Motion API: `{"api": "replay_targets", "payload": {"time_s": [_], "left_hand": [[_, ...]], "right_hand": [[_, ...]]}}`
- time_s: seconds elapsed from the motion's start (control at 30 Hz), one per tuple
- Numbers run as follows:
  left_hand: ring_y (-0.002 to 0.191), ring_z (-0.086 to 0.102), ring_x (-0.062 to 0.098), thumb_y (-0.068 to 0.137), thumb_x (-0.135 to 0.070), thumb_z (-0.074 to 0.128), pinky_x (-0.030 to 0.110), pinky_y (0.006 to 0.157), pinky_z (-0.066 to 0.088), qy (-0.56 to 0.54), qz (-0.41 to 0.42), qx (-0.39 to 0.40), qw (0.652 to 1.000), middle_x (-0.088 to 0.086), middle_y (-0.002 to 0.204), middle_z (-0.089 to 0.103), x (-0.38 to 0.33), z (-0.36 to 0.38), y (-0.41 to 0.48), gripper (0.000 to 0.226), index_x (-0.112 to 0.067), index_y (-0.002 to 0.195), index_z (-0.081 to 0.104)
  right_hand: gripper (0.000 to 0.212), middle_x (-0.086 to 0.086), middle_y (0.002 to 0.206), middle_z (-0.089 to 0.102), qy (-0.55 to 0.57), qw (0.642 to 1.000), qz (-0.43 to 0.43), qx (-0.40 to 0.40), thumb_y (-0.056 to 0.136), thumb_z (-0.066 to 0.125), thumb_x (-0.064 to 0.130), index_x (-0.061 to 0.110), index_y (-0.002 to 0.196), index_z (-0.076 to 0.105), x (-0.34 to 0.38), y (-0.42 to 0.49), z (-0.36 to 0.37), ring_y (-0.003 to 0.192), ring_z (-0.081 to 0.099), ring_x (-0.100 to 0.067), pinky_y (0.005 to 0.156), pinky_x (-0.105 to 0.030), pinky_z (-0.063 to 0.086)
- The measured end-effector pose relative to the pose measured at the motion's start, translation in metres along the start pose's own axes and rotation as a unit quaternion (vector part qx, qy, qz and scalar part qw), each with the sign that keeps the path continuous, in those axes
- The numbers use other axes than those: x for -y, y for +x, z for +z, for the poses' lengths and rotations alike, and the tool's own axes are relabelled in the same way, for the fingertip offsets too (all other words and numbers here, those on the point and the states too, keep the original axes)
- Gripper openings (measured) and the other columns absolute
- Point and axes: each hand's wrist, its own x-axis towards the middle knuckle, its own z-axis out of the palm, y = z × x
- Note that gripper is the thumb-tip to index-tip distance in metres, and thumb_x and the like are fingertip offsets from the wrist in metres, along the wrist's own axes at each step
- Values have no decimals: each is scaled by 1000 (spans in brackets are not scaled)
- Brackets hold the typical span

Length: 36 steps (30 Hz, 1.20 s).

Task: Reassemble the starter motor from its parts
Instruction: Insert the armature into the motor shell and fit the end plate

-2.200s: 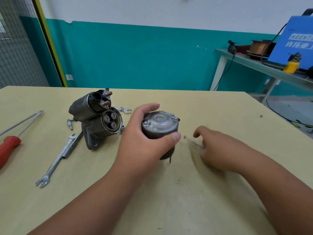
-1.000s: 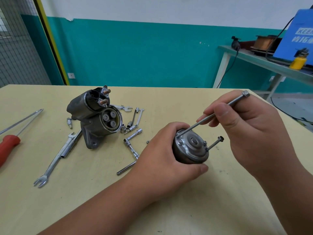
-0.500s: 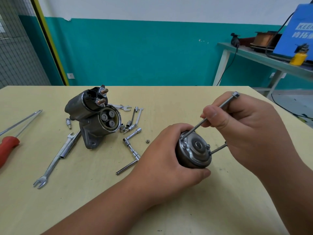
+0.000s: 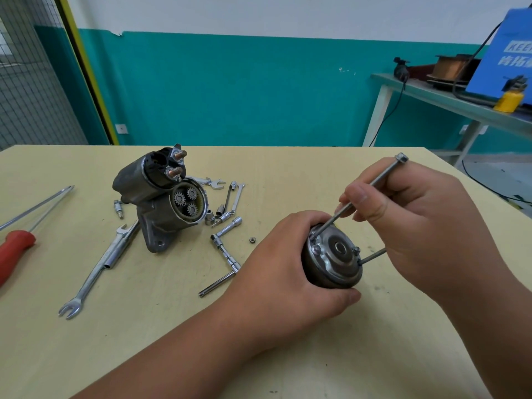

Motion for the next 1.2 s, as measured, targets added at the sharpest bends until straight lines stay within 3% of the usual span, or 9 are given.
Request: {"api": "replay_targets", "payload": {"time_s": [0.1, 0.17, 0.4, 0.6, 0.73, 0.9, 1.0, 1.07, 1.2], "left_hand": [[113, 65, 1, 64, -54, 87, 29, 91, 56, 3, 3, -1, 1000, -21, 121, 64, 0, 1, 0, 74, -53, 129, 52], [113, 66, 2, 64, -53, 88, 30, 92, 56, 1, 4, -4, 1000, -20, 121, 65, 1, 1, 0, 75, -52, 129, 53], [113, 63, -1, 66, -51, 90, 25, 90, 53, 16, 10, 0, 1000, -23, 121, 62, 0, 0, 0, 73, -51, 129, 52], [114, 63, 0, 68, -45, 94, 27, 91, 54, 14, 9, 0, 1000, -23, 120, 63, 0, 0, 0, 72, -51, 127, 53], [113, 62, -2, 67, -50, 92, 18, 86, 49, 23, 18, -4, 1000, -25, 119, 61, 1, 0, 0, 72, -53, 126, 52], [114, 63, -3, 64, -53, 89, 20, 89, 51, 17, 18, -2, 1000, -26, 122, 62, 1, 1, 0, 74, -54, 128, 52], [116, 61, -5, 61, -61, 84, 15, 88, 48, 25, 19, -7, 999, -29, 123, 59, 3, 1, 0, 74, -55, 126, 50], [116, 59, -6, 60, -63, 83, 14, 88, 46, 26, 18, -9, 999, -30, 123, 58, 3, 1, 0, 74, -55, 126, 50], [116, 61, -4, 60, -61, 84, 17, 90, 48, 18, 16, -13, 1000, -29, 123, 59, 4, 2, -1, 75, -54, 126, 51]], "right_hand": [[9, 16, 83, 72, 13, 999, 2, 34, 93, 63, 35, 34, 87, 70, 0, -1, 2, 81, 70, -10, 65, -19, 55], [11, 16, 83, 72, 21, 999, 10, 39, 94, 61, 33, 32, 88, 71, -2, -1, 3, 81, 71, -10, 66, -19, 55], [19, 18, 75, 70, 27, 999, 13, 23, 89, 67, 48, 31, 80, 69, 2, -1, 7, 71, 68, -7, 58, -9, 47], [23, 14, 72, 69, 30, 999, 9, 11, 87, 70, 50, 30, 77, 69, 2, -2, 9, 67, 67, -9, 57, -10, 45], [28, 18, 68, 66, 22, 1000, 4, 9, 86, 61, 58, 34, 73, 64, 3, -3, 10, 65, 65, -5, 57, -7, 43], [30, 10, 74, 69, 48, 999, 12, 8, 84, 62, 57, 28, 79, 67, -2, -3, 11, 70, 68, -11, 58, -14, 49], [21, -2, 86, 70, 135, 990, 3, -39, 87, 63, 44, 27, 99, 66, -3, -3, 8, 80, 68, -21, 69, -34, 58], [19, -6, 88, 68, 168, 984, -35, -50, 93, 64, 39, 24, 105, 65, -4, -3, 5, 83, 67, -25, 70, -38, 57], [14, 8, 83, 68, 114, 990, -67, -41, 98, 59, 29, 21, 93, 68, -7, -6, 8, 78, 67, -19, 69, -35, 54]]}}
